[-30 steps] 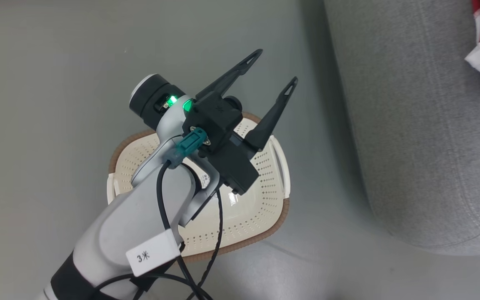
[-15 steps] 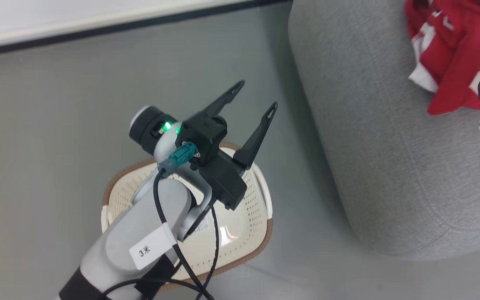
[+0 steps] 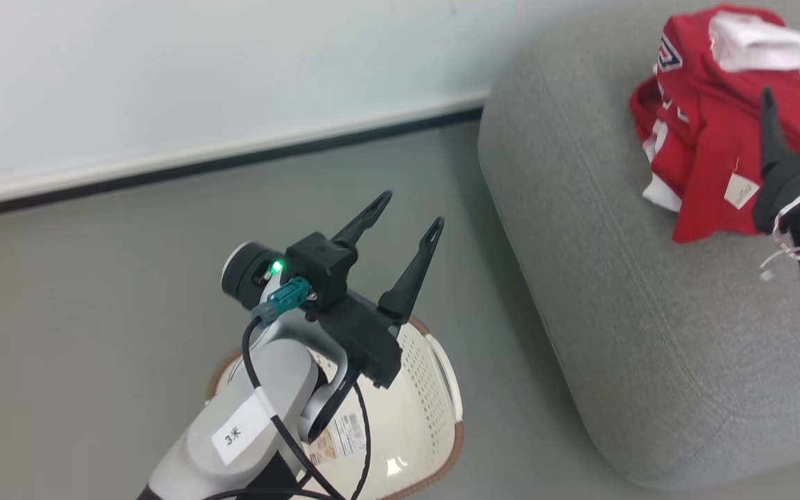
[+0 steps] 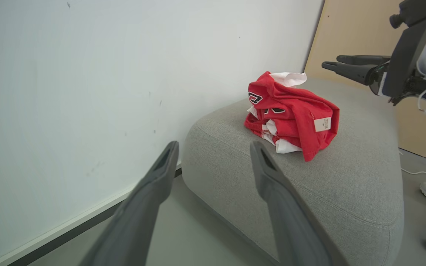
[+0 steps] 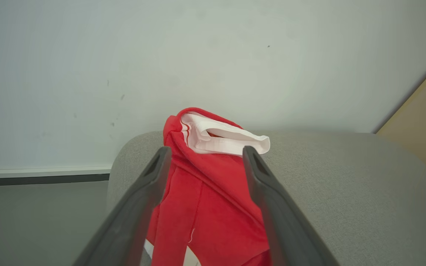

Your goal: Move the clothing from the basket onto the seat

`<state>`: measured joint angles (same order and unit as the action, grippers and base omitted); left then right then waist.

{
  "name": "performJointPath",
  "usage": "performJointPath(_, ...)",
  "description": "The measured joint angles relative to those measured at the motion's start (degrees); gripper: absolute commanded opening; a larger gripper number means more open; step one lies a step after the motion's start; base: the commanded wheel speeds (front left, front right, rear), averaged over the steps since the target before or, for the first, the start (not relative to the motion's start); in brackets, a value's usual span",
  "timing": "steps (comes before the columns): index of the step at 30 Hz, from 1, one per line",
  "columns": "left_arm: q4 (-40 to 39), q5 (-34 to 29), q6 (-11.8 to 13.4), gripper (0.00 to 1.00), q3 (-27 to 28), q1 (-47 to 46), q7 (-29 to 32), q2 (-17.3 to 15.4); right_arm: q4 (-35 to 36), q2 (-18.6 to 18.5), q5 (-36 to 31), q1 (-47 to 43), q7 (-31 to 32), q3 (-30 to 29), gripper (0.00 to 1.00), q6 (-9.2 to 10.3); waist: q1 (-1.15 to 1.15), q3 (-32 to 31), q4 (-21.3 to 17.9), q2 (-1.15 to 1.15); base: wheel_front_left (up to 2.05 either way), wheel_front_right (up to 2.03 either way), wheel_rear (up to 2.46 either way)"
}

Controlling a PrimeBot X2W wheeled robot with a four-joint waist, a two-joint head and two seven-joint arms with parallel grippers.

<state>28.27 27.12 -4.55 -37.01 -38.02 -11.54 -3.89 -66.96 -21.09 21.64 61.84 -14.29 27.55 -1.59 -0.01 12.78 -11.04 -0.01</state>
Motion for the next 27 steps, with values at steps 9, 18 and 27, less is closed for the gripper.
performJointPath(9,2.1,1.8,1.6,1.00,2.0,4.7,-1.2,0.3,4.0,2.8,0.7,-7.2,0.0,-0.1,1.00,-1.44,0.00,-6.9,3.6,0.00,0.00,0.00,0.00)
performJointPath(18,1.2,2.5,5.4,1.00,5.4,12.3,-2.0,-1.9,10.1,6.4,2.4,-16.6,0.0,-1.1,1.00,-1.36,0.01,-12.5,8.0,0.00,0.00,0.00,0.00)
performJointPath(27,-1.6,4.2,8.7,1.00,9.5,19.6,-2.5,-5.7,18.3,8.8,3.1,-24.5,0.0,-1.5,1.00,0.40,0.01,-15.7,10.2,0.00,0.00,0.00,0.00)
